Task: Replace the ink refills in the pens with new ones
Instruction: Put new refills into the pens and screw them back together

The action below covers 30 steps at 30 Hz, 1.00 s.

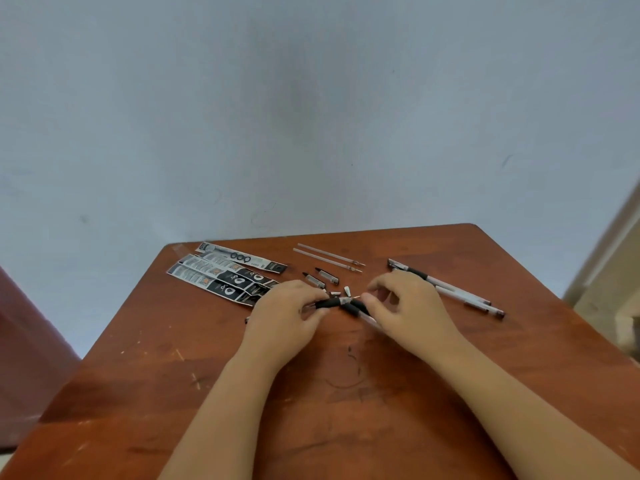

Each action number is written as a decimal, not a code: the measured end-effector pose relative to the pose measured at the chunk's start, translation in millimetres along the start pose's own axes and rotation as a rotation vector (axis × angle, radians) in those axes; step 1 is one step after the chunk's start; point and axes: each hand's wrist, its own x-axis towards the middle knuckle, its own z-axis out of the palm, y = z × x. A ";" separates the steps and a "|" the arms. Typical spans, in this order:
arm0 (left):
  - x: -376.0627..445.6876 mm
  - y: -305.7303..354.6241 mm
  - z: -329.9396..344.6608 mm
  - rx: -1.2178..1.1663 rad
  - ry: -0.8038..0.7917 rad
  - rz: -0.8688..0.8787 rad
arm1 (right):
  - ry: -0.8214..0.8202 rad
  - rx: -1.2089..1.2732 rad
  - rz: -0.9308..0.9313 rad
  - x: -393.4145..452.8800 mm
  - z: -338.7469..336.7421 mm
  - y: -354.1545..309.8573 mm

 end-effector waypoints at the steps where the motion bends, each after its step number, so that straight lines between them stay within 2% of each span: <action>1: -0.1 1.1 1.0 -0.011 -0.014 0.020 | 0.010 0.021 -0.004 -0.5 -0.7 -0.3; 6: -1.1 5.4 1.6 -0.034 -0.011 0.084 | 0.018 0.067 -0.024 -1.4 -2.7 2.5; 11: -3.0 8.8 -1.0 -0.101 -0.020 0.134 | -0.140 0.137 -0.122 -0.5 -4.1 1.4; 15: -4.1 9.5 -3.9 -0.108 -0.050 0.121 | -0.180 0.141 -0.112 -1.7 -6.0 1.0; 20: -0.9 2.9 -6.2 -0.077 0.021 0.043 | -0.154 0.099 -0.037 1.8 -16.0 8.4; 25: 0.5 -9.2 -10.5 -0.082 0.029 -0.054 | -0.153 0.015 -0.099 4.3 -23.4 15.4; 30: 1.8 -19.5 -12.9 -0.037 0.117 -0.173 | 0.035 0.075 0.044 9.2 -42.1 28.9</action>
